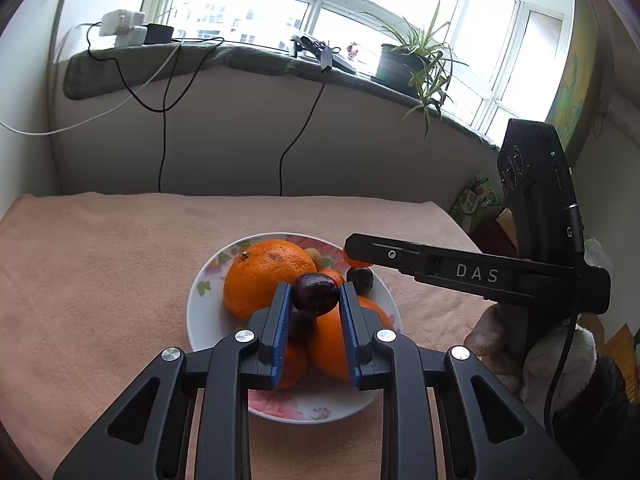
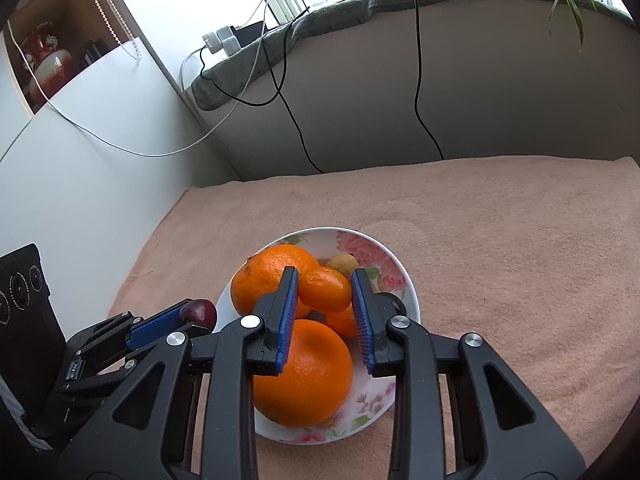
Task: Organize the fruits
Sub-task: 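Carry the tangerine with the right gripper while the left gripper carries the cherry over the plate, then open the right gripper in the plate while the left gripper releases the cherry there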
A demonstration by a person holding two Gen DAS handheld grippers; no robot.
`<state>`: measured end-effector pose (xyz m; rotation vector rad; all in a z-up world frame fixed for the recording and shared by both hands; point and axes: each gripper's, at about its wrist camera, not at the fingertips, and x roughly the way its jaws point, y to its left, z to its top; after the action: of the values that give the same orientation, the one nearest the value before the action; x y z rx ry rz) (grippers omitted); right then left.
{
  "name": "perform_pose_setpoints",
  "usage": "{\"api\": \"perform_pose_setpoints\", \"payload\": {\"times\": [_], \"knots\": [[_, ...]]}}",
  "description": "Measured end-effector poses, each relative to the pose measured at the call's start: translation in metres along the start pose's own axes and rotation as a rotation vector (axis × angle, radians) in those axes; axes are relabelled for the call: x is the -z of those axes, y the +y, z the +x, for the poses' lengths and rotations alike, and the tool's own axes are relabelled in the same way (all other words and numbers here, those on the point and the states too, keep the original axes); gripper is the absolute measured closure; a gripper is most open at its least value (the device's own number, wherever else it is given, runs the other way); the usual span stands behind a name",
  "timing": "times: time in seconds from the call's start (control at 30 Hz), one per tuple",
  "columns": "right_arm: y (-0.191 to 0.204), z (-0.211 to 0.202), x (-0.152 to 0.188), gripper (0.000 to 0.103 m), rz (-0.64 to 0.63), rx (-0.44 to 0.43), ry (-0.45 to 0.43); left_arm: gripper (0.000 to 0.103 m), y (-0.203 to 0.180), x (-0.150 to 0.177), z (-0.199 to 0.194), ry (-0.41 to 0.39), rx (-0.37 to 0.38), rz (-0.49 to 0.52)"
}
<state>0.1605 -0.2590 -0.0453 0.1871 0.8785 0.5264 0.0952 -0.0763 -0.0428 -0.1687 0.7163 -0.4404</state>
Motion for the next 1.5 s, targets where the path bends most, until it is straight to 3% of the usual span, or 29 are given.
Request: {"api": "perform_pose_setpoints", "payload": {"times": [0.63, 0.73, 0.83, 1.03, 1.13, 1.27, 1.33, 1.5], "knots": [[-0.002, 0.003, -0.001, 0.074, 0.011, -0.033, 0.015, 0.08, -0.008, -0.003, 0.008, 0.019, 0.007, 0.027], [-0.002, 0.004, -0.001, 0.073, 0.012, -0.037, 0.017, 0.074, -0.008, -0.004, 0.009, 0.017, 0.006, 0.026], [-0.003, 0.001, -0.001, 0.058, 0.015, -0.038, 0.003, 0.074, -0.008, -0.004, 0.008, 0.013, 0.008, 0.029], [-0.001, -0.004, 0.0, 0.054, 0.017, -0.042, -0.008, 0.073, -0.007, -0.003, 0.006, 0.009, 0.005, 0.026], [-0.002, -0.006, 0.001, 0.042, 0.021, -0.041, -0.017, 0.062, -0.007, -0.002, 0.004, 0.004, 0.005, 0.025], [-0.001, -0.011, 0.003, 0.038, 0.024, -0.038, -0.025, 0.06, -0.006, -0.001, 0.0, -0.001, 0.0, 0.03], [0.0, -0.013, 0.003, 0.03, 0.022, -0.032, -0.03, 0.051, -0.006, 0.0, -0.002, -0.004, -0.003, 0.03], [0.006, -0.021, 0.005, 0.019, 0.002, -0.011, -0.046, 0.046, -0.005, 0.002, -0.008, -0.005, -0.013, 0.026]]}}
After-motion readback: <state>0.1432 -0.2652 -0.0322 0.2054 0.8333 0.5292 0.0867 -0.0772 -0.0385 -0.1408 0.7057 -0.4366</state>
